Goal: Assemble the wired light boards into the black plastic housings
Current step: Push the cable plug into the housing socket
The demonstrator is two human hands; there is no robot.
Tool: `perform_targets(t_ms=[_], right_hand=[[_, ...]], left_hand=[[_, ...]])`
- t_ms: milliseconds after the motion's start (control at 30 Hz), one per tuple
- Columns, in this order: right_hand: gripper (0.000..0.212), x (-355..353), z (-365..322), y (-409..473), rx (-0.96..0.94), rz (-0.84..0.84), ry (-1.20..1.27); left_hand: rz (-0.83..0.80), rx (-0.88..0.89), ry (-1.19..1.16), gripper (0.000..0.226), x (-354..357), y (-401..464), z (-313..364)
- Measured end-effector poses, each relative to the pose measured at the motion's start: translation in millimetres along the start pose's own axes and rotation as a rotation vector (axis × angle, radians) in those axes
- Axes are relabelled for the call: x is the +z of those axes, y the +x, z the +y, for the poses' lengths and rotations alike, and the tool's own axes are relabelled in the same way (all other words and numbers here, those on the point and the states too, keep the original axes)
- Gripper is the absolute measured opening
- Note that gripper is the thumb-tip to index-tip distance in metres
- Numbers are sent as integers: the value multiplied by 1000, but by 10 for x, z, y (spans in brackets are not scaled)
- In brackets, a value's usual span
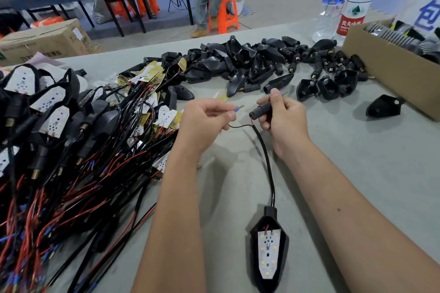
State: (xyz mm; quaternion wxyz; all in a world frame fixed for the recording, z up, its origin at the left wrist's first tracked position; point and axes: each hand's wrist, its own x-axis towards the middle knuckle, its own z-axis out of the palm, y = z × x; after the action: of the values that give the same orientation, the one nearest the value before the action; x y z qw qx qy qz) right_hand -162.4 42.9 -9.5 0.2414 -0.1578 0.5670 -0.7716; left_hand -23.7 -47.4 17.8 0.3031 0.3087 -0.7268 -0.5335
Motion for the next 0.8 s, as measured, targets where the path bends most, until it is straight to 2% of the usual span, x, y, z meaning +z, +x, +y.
perform_targets(t_ms=[67,200,600,800], right_hand=[[42,-3,-12,-8,4,-12,-4],[43,-23,-37,-15,13,-6,24],[42,-44,-35,-20,3,-38,19],[40,-39,-15,-4,-36,-75,-3]], left_hand=[[-34,35,52,7,6,1,0],[-96,42,113,12,54,-7,-17],[-31,76,79,7,201,-10,15],[35,69,167,8,251,1,0]])
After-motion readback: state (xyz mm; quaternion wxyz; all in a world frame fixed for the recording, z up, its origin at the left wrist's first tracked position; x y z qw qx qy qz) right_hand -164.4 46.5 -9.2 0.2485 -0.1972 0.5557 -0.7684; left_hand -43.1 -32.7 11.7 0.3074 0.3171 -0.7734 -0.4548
